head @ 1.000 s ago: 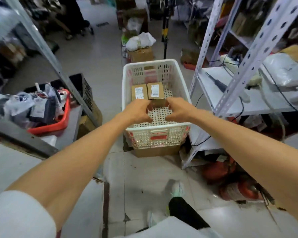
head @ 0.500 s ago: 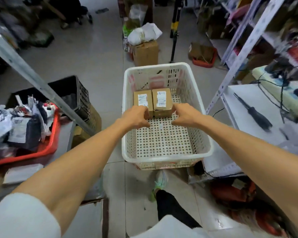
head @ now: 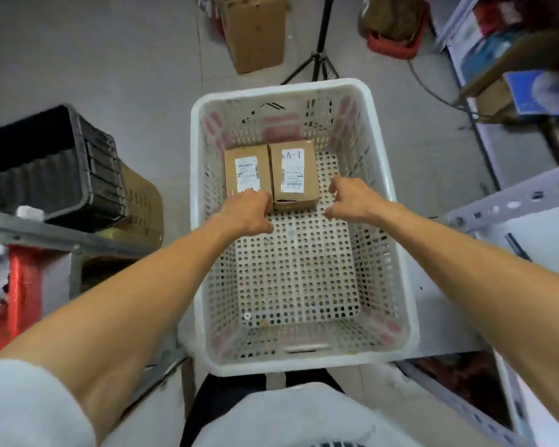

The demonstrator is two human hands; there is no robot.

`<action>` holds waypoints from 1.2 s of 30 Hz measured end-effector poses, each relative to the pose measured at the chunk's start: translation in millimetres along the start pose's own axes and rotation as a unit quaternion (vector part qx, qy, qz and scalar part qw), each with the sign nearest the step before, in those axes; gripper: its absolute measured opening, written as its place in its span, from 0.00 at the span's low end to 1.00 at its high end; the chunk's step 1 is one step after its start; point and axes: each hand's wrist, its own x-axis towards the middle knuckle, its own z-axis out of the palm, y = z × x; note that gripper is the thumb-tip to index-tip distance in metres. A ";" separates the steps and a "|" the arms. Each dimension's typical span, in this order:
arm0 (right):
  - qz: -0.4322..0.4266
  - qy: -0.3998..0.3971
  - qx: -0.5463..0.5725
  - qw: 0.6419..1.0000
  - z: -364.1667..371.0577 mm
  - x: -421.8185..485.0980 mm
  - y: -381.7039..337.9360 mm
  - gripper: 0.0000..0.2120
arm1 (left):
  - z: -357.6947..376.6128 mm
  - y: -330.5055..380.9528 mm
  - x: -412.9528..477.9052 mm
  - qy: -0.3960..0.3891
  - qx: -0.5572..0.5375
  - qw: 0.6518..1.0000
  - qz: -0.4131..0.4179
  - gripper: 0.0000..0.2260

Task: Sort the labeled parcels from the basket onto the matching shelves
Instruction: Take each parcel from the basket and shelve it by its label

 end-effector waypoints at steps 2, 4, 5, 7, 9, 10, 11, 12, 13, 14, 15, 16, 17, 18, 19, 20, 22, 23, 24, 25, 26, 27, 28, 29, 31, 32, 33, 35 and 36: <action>0.005 -0.009 0.010 1.000 2.0 24.7 6.2 0.19 | 3.2 -5.1 27.0 -0.006 -0.010 1.000 -0.010 0.15; 0.017 -0.008 0.025 1.000 9.1 51.6 13.4 0.18 | 10.0 -10.0 56.5 -0.008 -0.030 0.999 -0.015 0.17; 0.026 -0.007 0.040 0.999 14.8 65.3 17.8 0.18 | 15.1 -12.1 70.3 -0.012 -0.039 0.999 -0.016 0.18; 0.038 0.002 0.059 0.998 28.2 94.4 26.3 0.19 | 26.5 -17.9 99.7 -0.017 -0.049 0.998 -0.021 0.20; 0.057 0.008 0.074 0.996 46.0 123.4 37.2 0.19 | 41.0 -27.4 125.9 -0.027 -0.075 0.996 -0.040 0.20; 0.070 0.008 0.078 0.994 54.7 137.0 44.2 0.20 | 48.8 -31.7 138.4 -0.026 -0.092 0.994 -0.051 0.20; 0.088 0.007 0.086 0.992 63.7 151.7 51.8 0.21 | 56.0 -34.9 148.9 -0.023 -0.106 0.992 -0.063 0.20; 0.109 0.013 0.105 0.988 71.9 166.1 59.2 0.23 | 63.3 -36.3 158.0 -0.019 -0.117 0.990 -0.071 0.20; 0.136 0.028 0.140 0.980 79.8 182.3 67.5 0.26 | 70.7 -36.3 166.7 -0.014 -0.125 0.989 -0.073 0.20; 0.163 0.048 0.183 0.968 86.7 197.7 74.4 0.30 | 78.0 -35.3 175.7 -0.009 -0.131 0.989 -0.066 0.21; 0.186 0.070 0.223 0.954 93.4 213.5 81.1 0.34 | 84.8 -33.3 183.6 -0.004 -0.138 0.989 -0.056 0.22; 0.198 0.092 0.252 0.943 98.9 229.6 85.1 0.37 | 89.9 -32.1 191.0 0.004 -0.149 0.988 -0.047 0.24; 0.202 0.110 0.274 0.934 104.6 245.6 87.9 0.39 | 94.5 -31.5 198.1 0.011 -0.166 0.985 -0.044 0.26; 0.195 0.121 0.295 0.928 109.6 260.1 88.5 0.42 | 98.8 -32.8 205.6 0.020 -0.186 0.981 -0.048 0.28; 0.182 0.124 0.313 0.924 115.4 271.7 88.6 0.46 | 103.2 -34.1 212.4 0.028 -0.204 0.977 -0.057 0.30; 0.169 0.124 0.319 0.924 122.2 281.2 90.3 0.48 | 107.3 -34.5 218.3 0.038 -0.219 0.972 -0.070 0.33; 0.146 0.129 0.290 0.937 135.9 291.9 95.4 0.49 | 115.6 -33.8 228.9 0.059 -0.236 0.966 -0.092 0.35; 0.137 0.142 0.279 0.940 142.8 294.6 99.6 0.50 | 118.9 -32.5 232.1 0.068 -0.242 0.963 -0.101 0.35; 0.131 0.156 0.281 0.938 148.4 296.2 103.4 0.50 | 122.8 -31.2 235.2 0.077 -0.248 0.959 -0.110 0.34; 0.134 0.168 0.289 0.933 152.8 296.4 105.7 0.50 | 126.1 -29.9 236.4 0.083 -0.253 0.957 -0.116 0.34; 0.144 0.176 0.294 0.928 156.4 296.1 106.4 0.50 | 129.5 -28.5 236.7 0.085 -0.258 0.955 -0.122 0.34; 0.158 0.181 0.296 0.925 158.8 295.3 106.8 0.51 | 133.4 -25.6 235.7 0.081 -0.265 0.953 -0.127 0.33; 0.171 0.181 0.298 0.921 160.5 293.0 106.5 0.51 | 137.5 -21.9 232.9 0.077 -0.272 0.950 -0.131 0.33; 0.186 0.178 0.300 0.919 163.0 288.6 106.7 0.52 | 141.8 -17.9 228.7 0.071 -0.280 0.948 -0.135 0.33; 0.204 0.168 0.296 0.918 168.6 272.2 108.1 0.52 | 151.7 -11.0 218.6 0.062 -0.295 0.943 -0.142 0.32; 0.213 0.162 0.290 0.919 171.1 260.6 109.3 0.52 | 157.8 -8.3 212.2 0.057 -0.302 0.941 -0.142 0.32; 0.223 0.154 0.284 0.920 174.1 248.1 111.0 0.52 | 164.7 -5.7 204.7 0.050 -0.307 0.939 -0.144 0.33; 0.238 0.137 0.287 0.918 183.6 220.2 114.1 0.51 | 182.4 -2.2 189.0 0.031 -0.317 0.935 -0.153 0.34; 0.242 0.128 0.292 0.916 190.0 205.7 115.8 0.51 | 190.6 -1.8 182.3 0.017 -0.325 0.932 -0.160 0.34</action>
